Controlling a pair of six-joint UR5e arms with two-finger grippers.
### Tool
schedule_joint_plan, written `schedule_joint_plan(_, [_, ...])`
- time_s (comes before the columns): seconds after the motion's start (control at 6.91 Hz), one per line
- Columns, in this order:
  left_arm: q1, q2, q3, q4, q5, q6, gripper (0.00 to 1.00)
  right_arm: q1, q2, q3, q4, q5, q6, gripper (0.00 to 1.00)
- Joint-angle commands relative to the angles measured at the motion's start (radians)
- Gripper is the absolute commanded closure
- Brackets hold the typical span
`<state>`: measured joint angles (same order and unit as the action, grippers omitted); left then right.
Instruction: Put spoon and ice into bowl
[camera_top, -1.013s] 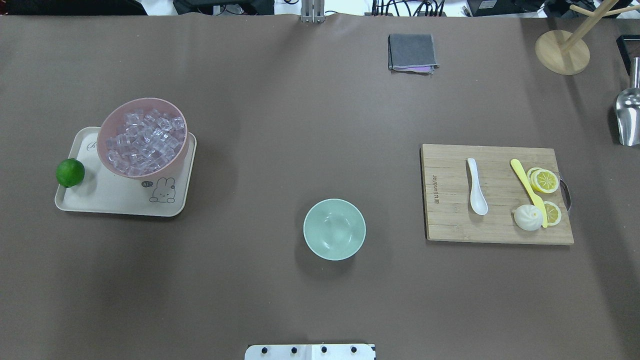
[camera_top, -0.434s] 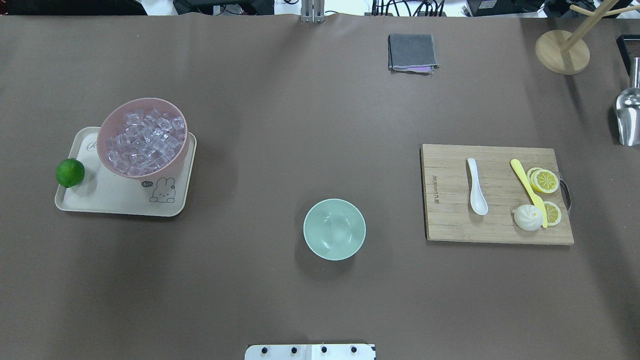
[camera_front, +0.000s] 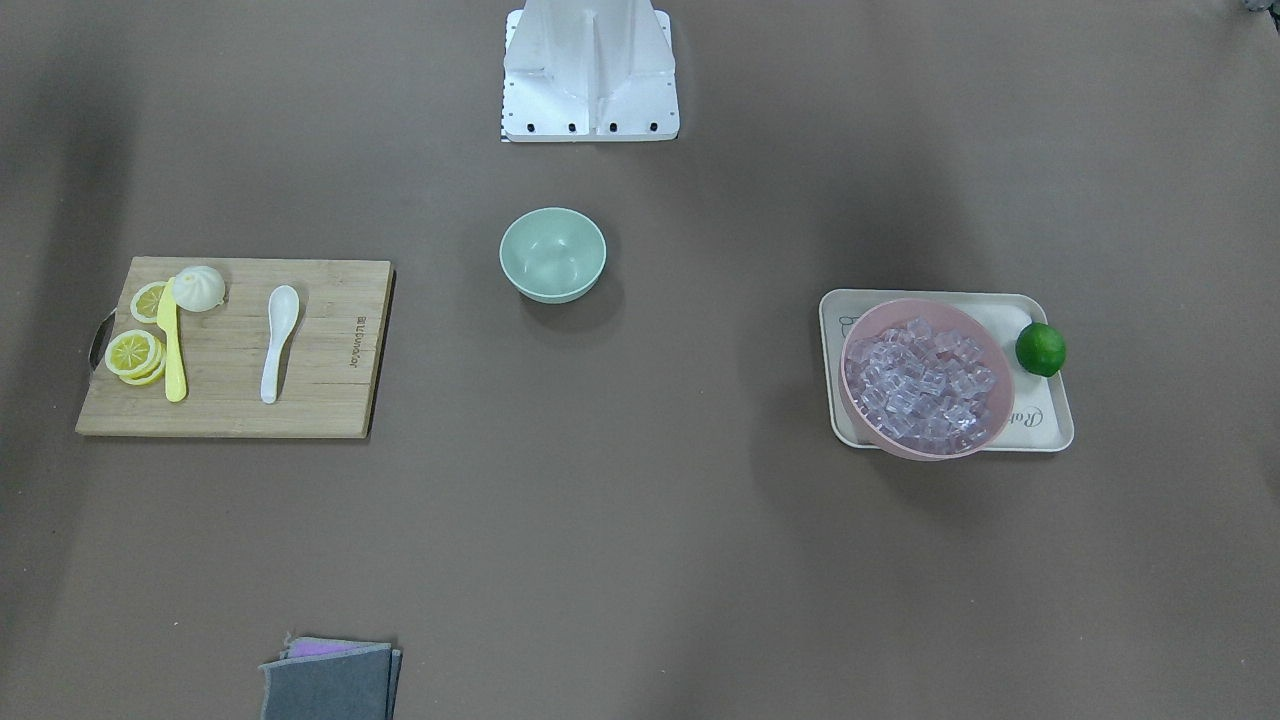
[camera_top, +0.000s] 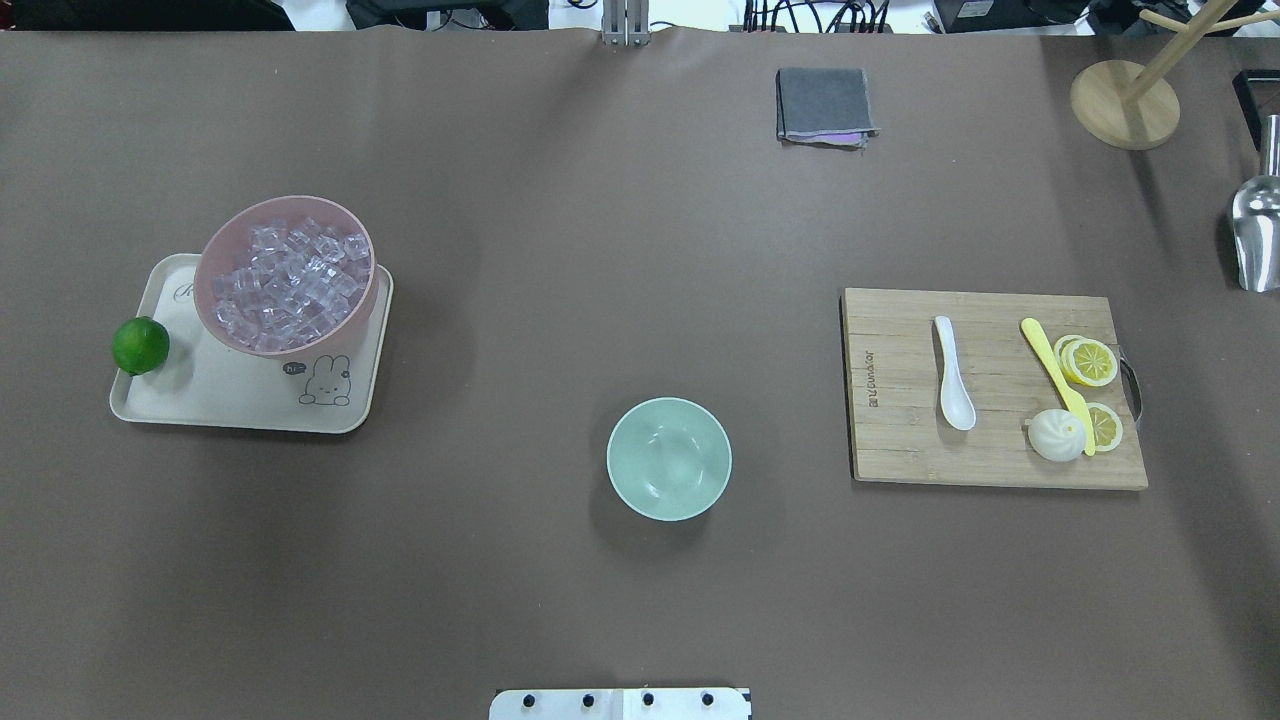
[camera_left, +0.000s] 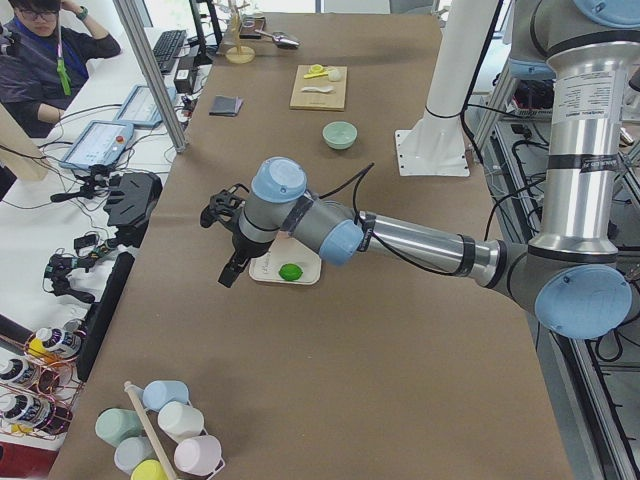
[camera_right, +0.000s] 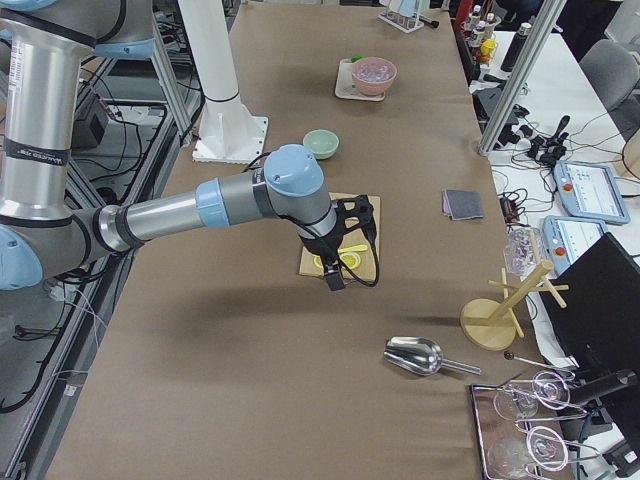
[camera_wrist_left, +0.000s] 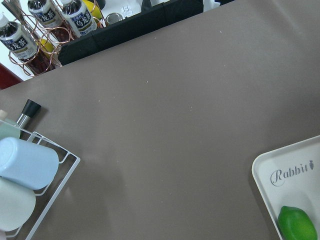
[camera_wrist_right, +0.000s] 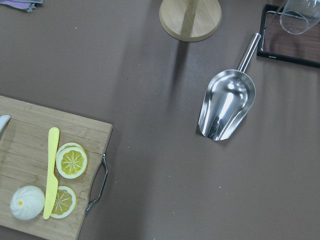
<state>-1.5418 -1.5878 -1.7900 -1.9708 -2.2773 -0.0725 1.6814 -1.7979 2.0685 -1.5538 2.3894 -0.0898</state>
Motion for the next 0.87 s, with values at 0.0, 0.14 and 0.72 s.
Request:
schedule_joint_plan(0.0, [0.119,-0.038,0.001,-0.121,-0.001,-0.201,0.01,-0.026,0.015,-0.013,0.057,0.023,0.018,0.00])
schedule_joint_plan(0.14, [0.202,-0.067,0.004,-0.125,0.008,-0.346,0.01,-0.070,0.055,-0.011,0.058,0.028,0.135,0.00])
schedule_joint_plan(0.72, [0.467,-0.159,0.012,-0.117,0.175,-0.859,0.02,-0.356,0.143,-0.004,0.179,-0.113,0.675,0.00])
